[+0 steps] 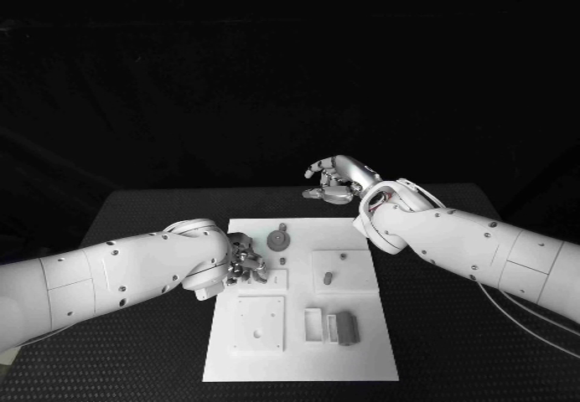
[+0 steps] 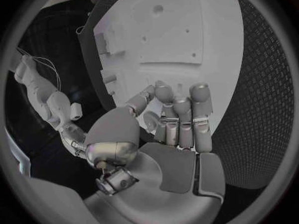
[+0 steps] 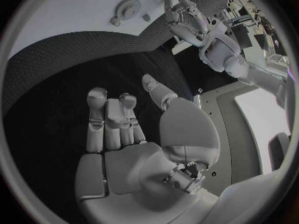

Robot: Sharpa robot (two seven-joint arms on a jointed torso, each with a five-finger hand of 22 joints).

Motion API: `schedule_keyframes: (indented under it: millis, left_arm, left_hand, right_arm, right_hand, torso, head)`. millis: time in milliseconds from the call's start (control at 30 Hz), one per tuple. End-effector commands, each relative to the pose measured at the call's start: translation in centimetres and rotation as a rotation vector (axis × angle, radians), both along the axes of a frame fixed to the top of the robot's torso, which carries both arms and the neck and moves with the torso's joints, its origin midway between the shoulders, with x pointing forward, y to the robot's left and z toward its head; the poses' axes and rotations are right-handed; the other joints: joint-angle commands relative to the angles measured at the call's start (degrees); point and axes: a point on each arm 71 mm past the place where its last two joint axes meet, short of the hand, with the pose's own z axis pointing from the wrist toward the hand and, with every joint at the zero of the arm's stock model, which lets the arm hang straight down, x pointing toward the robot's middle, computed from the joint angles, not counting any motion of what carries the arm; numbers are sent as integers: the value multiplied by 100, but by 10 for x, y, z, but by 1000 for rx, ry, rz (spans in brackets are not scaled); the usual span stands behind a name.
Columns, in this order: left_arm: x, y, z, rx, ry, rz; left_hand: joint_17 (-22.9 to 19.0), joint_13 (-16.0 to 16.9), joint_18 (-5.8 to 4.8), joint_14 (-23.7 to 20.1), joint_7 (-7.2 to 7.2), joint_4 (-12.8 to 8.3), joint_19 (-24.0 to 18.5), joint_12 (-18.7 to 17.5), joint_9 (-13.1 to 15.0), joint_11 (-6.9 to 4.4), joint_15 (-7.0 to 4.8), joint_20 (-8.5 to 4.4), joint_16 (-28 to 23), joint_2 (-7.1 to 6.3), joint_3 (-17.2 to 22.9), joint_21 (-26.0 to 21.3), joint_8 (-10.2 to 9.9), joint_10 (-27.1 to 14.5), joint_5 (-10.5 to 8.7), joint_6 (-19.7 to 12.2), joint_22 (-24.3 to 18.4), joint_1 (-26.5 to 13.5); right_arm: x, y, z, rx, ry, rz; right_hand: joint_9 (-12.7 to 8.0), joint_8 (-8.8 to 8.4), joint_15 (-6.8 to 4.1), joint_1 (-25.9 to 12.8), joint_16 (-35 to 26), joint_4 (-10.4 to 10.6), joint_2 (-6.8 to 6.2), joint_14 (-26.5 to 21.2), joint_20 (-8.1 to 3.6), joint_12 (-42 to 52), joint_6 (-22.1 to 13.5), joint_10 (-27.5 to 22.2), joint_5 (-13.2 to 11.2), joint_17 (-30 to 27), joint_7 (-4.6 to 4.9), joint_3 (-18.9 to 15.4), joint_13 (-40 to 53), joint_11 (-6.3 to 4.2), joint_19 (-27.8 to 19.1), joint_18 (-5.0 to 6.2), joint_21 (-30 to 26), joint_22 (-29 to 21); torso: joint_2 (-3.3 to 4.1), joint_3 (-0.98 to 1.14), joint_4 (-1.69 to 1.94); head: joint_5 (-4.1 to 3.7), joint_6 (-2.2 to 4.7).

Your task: Assemble the parts on the task board

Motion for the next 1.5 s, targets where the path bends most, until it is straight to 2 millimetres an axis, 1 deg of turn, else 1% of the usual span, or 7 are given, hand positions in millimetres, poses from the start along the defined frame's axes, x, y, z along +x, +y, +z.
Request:
schedule_keyframes:
  millis: [33,233,467,633,833,1300,1500]
  left_arm:
    - [0,-2,-1,-2,1,-11]
    - [0,-2,-2,-2,4,-12]
    - [-1,-2,-3,-1,7,-15]
    - [-1,-2,-3,4,9,-13]
    - [-1,-3,-3,3,12,-19]
    - [-1,-5,-3,16,7,-38]
    - [-1,-6,-3,14,4,-38]
  left_hand:
    - [-27,-15,237,-106,-219,53,38,37,1185,-194,-169,-83,38,-96,4,-4,-38,-361,-77,515,107,-29]
    - [-102,-57,240,-114,-226,218,51,64,1123,-201,-176,-89,88,-269,-50,-17,-83,-357,-279,566,106,-143]
    - [-127,-69,245,-107,-238,270,66,86,1113,-212,-185,-96,119,-329,-57,-14,-83,-341,-304,600,109,-159]
    - [-201,-100,242,-111,-255,47,92,152,1112,-230,-205,-105,220,-124,-12,25,-74,-323,553,655,122,3]
    - [-216,-106,241,-111,-259,-9,93,163,1113,-233,-208,-107,236,-102,-7,30,-71,-319,585,664,121,31]
    - [-244,-114,244,-74,-287,-21,141,220,1125,-260,-233,-121,308,-177,-46,62,-38,-265,445,731,122,25]
    - [-301,-139,249,-73,-307,56,148,261,1133,-281,-257,-131,370,-270,-73,61,-24,-255,-320,754,112,18]
  right_arm:
    - [0,1,0,-11,2,10]
    - [0,1,0,-11,2,10]
    - [0,1,0,-11,2,11]
    - [0,1,0,-12,3,11]
    - [0,1,0,-12,4,12]
    - [-1,1,0,-13,6,13]
    - [0,0,0,-13,5,11]
  right_hand:
    - [7,31,-1,-3,-17,-10,51,-55,-50,4,9,-49,-15,1,60,-40,-8,-8,9,448,-35,67]
    - [6,30,-1,-1,-18,-13,49,-56,-50,5,8,-49,-15,1,60,-42,-9,-9,8,448,-36,68]
    - [6,29,-1,1,-16,-15,50,-52,-49,6,6,-50,-15,7,60,-44,-10,-9,8,448,-36,68]
    - [6,29,-1,1,-18,-15,52,-55,-49,6,7,-50,-15,4,60,-45,-11,-9,8,448,-36,69]
    - [6,29,-1,1,-18,-16,52,-56,-49,7,7,-50,-15,4,60,-47,-11,-9,7,448,-37,69]
    - [5,29,-1,1,-18,-17,55,-55,-48,9,8,-51,-15,6,59,-50,-14,-9,6,448,-38,71]
    - [5,29,-2,2,-18,-18,57,-55,-48,9,8,-51,-15,7,59,-50,-14,-9,6,448,-38,71]
  torso:
    - [0,2,0]
    - [0,0,-2]
    - [0,0,1]
    - [1,1,-1]
    - [0,1,1]
    - [0,5,-1]
    - [0,-1,-1]
  head:
    - [-2,-9]
    - [-9,-12]
    - [-8,-18]
    - [-2,-24]
    - [-2,-23]
    - [-2,-35]
    - [-9,-29]
